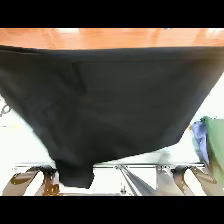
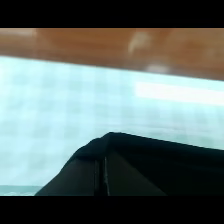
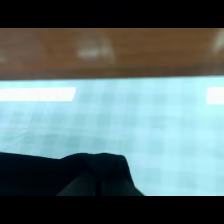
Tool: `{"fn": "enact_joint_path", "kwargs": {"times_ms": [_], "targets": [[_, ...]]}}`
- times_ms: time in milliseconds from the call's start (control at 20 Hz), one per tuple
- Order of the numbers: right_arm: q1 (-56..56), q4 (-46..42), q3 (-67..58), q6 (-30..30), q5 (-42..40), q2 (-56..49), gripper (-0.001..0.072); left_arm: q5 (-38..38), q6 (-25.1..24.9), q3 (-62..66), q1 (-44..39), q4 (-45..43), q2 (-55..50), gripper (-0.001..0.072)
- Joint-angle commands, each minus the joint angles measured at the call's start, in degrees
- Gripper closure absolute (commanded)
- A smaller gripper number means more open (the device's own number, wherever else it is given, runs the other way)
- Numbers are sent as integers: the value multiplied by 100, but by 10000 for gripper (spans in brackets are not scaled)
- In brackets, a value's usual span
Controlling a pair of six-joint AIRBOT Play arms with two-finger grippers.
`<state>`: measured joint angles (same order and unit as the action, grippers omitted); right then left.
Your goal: Fold the shirts.
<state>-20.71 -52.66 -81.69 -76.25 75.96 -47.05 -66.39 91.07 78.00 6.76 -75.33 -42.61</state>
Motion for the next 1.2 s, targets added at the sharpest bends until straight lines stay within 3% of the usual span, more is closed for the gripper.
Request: {"fn": "enact_joint_path", "kwargs": {"times_ms": [0,250,450,750,950,1150], "targets": [[446,398,354,487,-728,-1292,685,1403,7,-667,-13,699,-1261,692],[898,483,184,555,-2479,-3521,686,2922,9,-415,-13,1405,-3335,692],[903,682,-811,433,-2697,-5084,686,3292,9,168,-15,1541,-4656,692],[903,896,-2070,101,-2288,-6428,685,3198,13,595,-122,1558,-5560,692],[896,793,-2085,79,-1993,-6526,685,2500,35,595,-136,1580,-5687,692],[645,737,-2085,219,-898,-6406,685,1340,-59,601,33,1698,-5414,692]]}}
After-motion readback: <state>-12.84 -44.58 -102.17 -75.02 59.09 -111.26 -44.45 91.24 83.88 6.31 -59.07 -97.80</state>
